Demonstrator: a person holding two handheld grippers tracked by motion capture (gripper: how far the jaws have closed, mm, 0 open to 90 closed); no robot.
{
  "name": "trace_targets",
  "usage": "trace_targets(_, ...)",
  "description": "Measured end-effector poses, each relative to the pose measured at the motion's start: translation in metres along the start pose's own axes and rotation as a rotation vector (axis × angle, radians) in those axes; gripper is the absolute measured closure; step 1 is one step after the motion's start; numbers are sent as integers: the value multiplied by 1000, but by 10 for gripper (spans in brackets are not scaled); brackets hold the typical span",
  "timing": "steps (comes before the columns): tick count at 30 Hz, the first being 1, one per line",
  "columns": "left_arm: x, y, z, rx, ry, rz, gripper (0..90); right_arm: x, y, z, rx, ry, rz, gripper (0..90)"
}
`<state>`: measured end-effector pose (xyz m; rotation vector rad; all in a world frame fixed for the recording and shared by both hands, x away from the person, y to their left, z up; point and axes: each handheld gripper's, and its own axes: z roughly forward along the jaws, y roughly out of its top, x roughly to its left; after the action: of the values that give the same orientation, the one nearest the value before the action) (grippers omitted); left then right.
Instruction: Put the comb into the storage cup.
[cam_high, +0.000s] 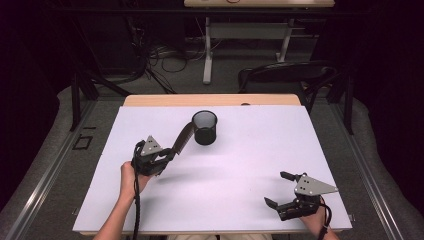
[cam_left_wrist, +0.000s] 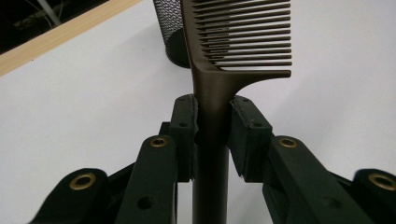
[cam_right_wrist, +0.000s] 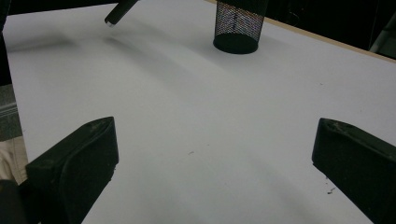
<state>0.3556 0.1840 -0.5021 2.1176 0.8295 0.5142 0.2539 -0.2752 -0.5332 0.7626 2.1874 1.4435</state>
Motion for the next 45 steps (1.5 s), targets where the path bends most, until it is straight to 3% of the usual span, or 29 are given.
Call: trace_targets(45, 0, 9, -5, -192, 99, -59, 722, -3, -3, 3, 9, 5, 26, 3)
